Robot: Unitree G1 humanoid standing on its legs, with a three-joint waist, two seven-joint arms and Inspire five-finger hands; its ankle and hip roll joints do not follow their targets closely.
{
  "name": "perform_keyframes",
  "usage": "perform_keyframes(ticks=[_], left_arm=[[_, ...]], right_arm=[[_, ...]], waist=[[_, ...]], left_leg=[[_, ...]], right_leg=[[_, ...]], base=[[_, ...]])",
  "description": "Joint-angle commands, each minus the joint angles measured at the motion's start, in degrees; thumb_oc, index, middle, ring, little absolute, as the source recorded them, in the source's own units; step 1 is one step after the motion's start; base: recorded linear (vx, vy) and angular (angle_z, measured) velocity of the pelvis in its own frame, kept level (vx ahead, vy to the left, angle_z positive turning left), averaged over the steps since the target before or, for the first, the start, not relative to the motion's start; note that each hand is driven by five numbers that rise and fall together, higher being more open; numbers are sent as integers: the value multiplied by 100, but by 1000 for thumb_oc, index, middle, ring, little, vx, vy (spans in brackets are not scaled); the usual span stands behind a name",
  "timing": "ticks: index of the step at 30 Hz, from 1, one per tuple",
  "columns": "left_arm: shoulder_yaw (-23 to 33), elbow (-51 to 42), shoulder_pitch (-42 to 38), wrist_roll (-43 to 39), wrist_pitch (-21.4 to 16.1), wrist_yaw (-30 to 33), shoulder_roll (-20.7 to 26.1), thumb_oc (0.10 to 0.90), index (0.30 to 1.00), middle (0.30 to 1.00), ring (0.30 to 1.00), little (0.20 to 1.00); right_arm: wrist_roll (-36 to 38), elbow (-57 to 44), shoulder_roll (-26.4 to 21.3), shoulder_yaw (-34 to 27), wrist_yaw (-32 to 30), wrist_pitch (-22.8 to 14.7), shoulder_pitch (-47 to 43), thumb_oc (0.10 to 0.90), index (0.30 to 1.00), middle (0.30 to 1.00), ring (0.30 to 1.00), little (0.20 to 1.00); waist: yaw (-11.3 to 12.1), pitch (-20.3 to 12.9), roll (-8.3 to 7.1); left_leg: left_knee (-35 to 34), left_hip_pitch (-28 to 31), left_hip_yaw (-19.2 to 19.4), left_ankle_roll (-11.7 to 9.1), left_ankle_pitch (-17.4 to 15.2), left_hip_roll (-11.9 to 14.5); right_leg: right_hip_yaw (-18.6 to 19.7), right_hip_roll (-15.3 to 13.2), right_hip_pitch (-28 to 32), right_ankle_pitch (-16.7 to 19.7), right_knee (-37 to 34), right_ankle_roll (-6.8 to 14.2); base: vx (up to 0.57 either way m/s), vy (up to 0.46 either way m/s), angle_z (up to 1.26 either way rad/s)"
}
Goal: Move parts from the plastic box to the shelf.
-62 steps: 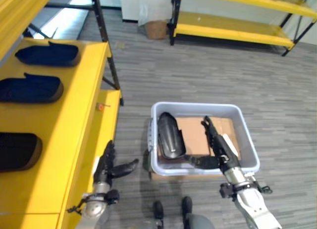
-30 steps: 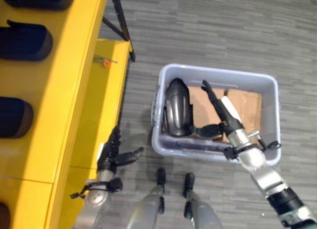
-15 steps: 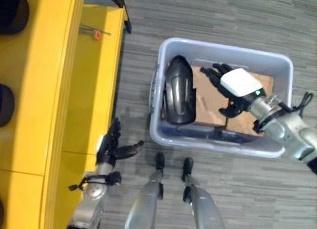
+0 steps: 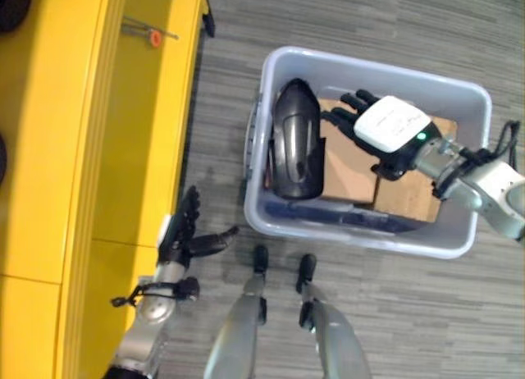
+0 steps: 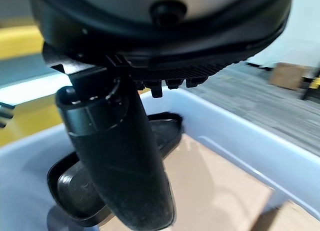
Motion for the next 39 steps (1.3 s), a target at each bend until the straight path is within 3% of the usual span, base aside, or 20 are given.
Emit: perform_keyframes(ticks=[1, 12, 25, 39], left_arm=[[14, -555, 109, -3, -499, 87, 159, 900, 1000, 1000, 1000, 1000], [-47, -547, -34, 23, -559, 168, 201, 900, 1000, 1000, 1000, 1000], [-59, -496, -124, -58, -644, 249, 154, 900, 1000, 1000, 1000, 1000], [-106, -567, -174, -120, -688, 350, 218, 900, 1000, 1000, 1000, 1000]], right_arm=[[-213, -109, -431, 348, -247, 65, -857, 900, 1000, 1000, 1000, 1000], [-1008, 558, -292, 2120, -98, 28, -2325, 900, 1000, 1000, 1000, 1000], [-1222, 1295, -174, 2772, -96, 104, -2789, 900, 1000, 1000, 1000, 1000], [-1394, 1674, -41, 2852, -118, 183, -2938, 900, 1000, 1000, 1000, 1000]], waist=[[18, -331, 9], [148, -29, 112], [205, 172, 243], [335, 180, 209]], left_leg=[[-31, 260, -210, -448, -218, 505], [153, -138, -329, -481, -189, 440], [68, -309, -383, -528, -103, 414], [-39, -640, -500, -549, 1, 396]], right_leg=[[-17, -181, -458, -456, 985, 171], [-108, -246, -844, -521, 1256, 159], [-189, -294, -1122, -600, 1407, 150], [-269, -315, -1585, -679, 1580, 130]], base=[[-15, -16, 9], [-17, -14, 9], [-8, -8, 4], [9, -13, 2]])
